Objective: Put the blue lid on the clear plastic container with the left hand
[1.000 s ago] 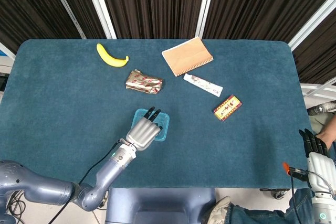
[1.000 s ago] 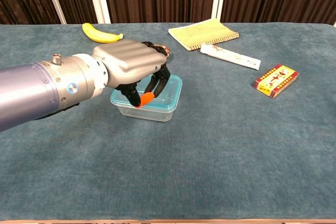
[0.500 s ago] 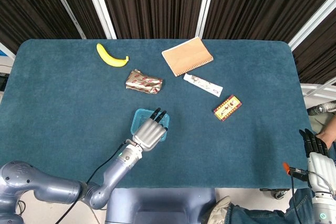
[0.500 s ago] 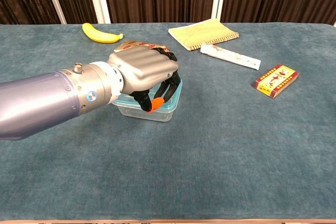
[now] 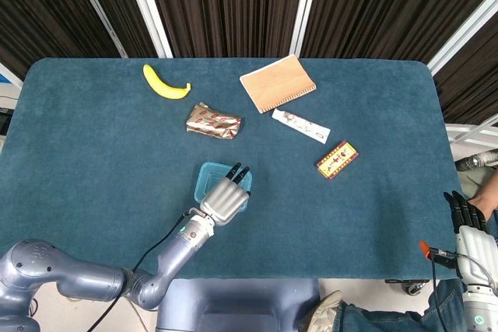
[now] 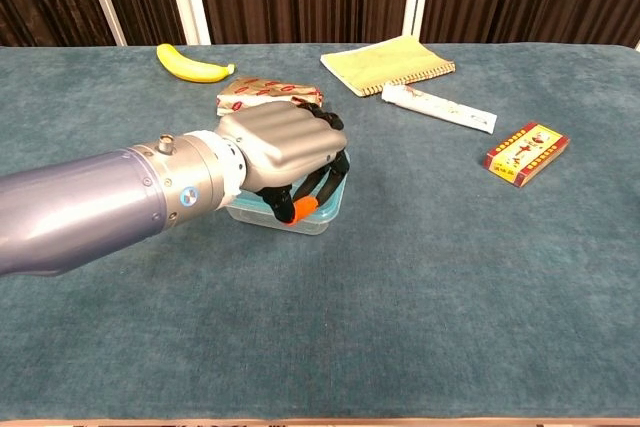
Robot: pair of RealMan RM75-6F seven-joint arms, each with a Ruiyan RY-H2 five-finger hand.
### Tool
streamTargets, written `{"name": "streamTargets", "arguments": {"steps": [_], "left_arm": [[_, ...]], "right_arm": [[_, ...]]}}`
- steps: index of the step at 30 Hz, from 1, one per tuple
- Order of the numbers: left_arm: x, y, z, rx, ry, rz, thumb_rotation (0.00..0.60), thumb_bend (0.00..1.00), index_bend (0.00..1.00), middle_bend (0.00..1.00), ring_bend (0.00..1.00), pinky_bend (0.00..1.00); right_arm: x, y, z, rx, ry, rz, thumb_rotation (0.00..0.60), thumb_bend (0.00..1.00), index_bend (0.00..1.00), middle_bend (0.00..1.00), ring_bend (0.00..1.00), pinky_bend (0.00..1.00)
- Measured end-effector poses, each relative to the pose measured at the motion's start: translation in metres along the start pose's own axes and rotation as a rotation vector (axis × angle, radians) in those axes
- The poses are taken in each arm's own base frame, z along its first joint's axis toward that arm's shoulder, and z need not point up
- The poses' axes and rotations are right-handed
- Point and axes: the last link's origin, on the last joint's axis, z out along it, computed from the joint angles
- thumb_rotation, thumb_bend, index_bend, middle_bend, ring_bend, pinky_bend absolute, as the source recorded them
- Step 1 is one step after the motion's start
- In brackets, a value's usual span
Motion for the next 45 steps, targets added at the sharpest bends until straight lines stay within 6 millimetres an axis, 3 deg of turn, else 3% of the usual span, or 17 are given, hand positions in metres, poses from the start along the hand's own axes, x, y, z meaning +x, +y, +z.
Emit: {"name": "streamTargets", "arguments": {"steps": [33,39,45], "left_arm": [[-0.023,-0.015,0.006,0.038,-0.026,0.032,0.6,0.48,0.55,0.52,0.02,0.0],[-0.002,-0.021,0.004,0.06,0.061,-0.008,0.6,0.47,0.53,0.48,0.02,0.0],[0.04,-0.046,-0.014,0.138,0.24,-0.08,0.6,0.36,0.3,0.23,0.0,0.0]], "right_arm": [[0.0,0.0,0.001,-0.005,0.004,0.002,0.6,0.27,0.02,0.0,0.0,0.0],[0.0,0.0,0.001,-0.002,0.006,-0.001,0.6,0.27,0.02,0.0,0.0,0.0],[0.001,0.0,0.001,0.001,0.012,-0.007,0.6,0.27,0.02,0.0,0.0,0.0]]}}
